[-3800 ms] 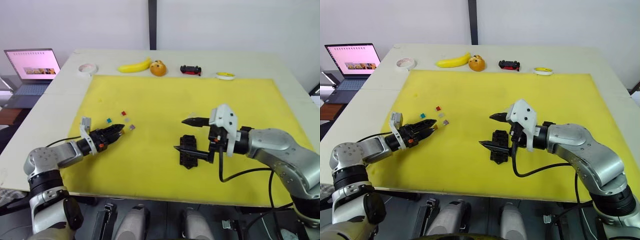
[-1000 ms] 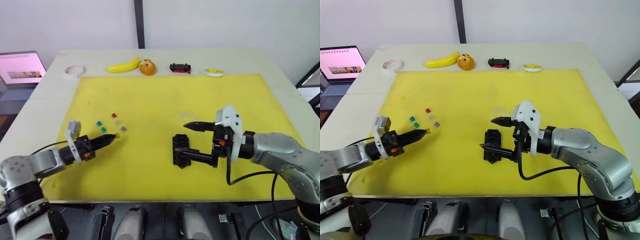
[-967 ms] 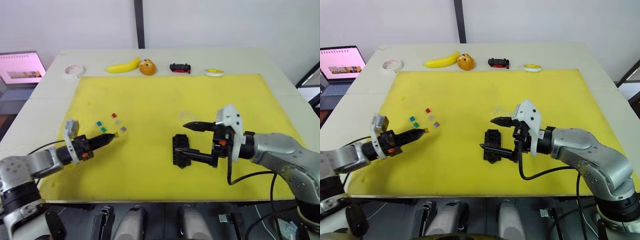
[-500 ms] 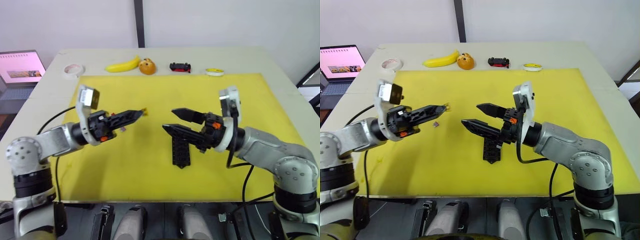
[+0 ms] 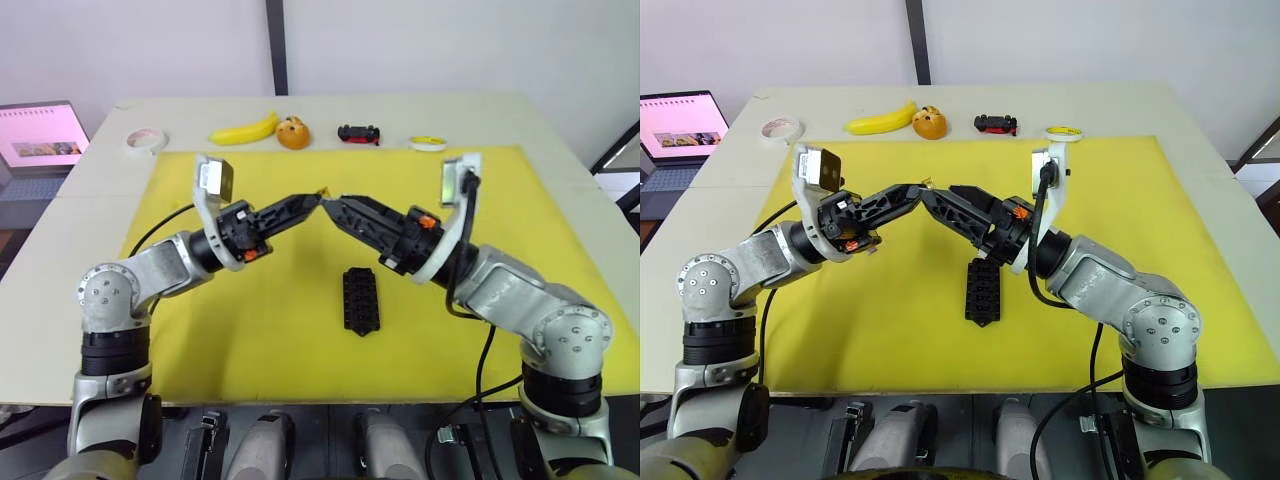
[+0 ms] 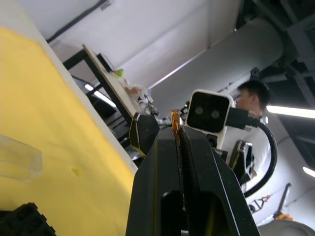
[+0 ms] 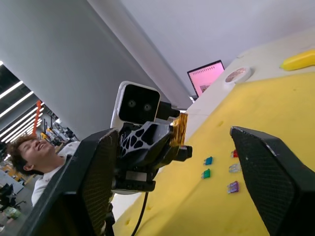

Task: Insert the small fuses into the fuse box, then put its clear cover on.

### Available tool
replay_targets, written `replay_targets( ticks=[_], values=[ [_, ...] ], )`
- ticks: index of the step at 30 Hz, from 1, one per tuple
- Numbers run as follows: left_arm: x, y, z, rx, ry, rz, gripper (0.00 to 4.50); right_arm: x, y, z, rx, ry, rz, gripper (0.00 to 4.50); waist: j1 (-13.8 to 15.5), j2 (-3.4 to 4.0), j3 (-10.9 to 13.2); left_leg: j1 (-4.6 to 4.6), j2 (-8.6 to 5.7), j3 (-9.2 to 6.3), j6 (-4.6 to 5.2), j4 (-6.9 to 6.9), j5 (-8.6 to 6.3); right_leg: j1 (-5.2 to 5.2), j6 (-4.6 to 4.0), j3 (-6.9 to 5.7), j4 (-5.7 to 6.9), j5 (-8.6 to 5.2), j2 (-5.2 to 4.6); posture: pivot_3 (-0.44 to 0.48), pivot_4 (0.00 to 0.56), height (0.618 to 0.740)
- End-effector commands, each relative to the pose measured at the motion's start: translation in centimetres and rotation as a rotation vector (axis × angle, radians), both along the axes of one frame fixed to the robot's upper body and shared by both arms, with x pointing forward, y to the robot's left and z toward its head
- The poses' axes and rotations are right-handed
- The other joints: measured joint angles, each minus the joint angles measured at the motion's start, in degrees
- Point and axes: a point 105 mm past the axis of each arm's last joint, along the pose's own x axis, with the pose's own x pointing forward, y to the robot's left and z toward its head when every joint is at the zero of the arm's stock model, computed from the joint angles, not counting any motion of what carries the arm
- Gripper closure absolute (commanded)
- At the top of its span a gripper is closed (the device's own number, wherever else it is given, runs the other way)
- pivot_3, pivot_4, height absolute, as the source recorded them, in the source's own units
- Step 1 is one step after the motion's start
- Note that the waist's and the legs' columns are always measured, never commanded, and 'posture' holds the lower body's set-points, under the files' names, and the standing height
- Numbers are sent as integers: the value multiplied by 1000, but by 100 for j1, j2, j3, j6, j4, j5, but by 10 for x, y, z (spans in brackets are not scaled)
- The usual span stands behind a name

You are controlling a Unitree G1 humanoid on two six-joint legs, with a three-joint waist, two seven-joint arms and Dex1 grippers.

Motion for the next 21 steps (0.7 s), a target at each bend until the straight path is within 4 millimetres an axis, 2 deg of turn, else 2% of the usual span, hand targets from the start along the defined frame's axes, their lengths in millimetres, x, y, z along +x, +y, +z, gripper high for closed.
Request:
replay_targets(
  ticks=[1,5,8,20,21],
  values=[
    [-5,-5,10,-25,-27,-1,4500,-5,1,8,15,-24,13,550,2,0,0,0,0,0,0,0,0,0,0,0,0,0,0,0,150,740],
    [-8,-10,10,-20,-24,-10,4500,-4,2,6,6,-18,7,550,-3,0,0,0,0,0,0,0,0,0,0,1,1,0,0,0,150,740],
    [-9,-13,12,-23,-25,-13,4500,-5,1,7,6,-16,8,1239,-3,0,0,0,0,0,1,0,1,-1,0,1,3,0,2,0,150,740],
    [-7,-11,8,-24,-12,0,4500,-2,-5,12,26,-11,-9,1239,-2,0,0,0,1,0,2,1,1,0,0,1,4,0,6,0,150,740],
    [-7,-11,8,-24,-11,-3,4500,-2,-5,12,26,-11,-11,1465,-4,0,0,0,1,0,2,1,1,0,0,2,4,0,6,0,150,740]
  ],
)
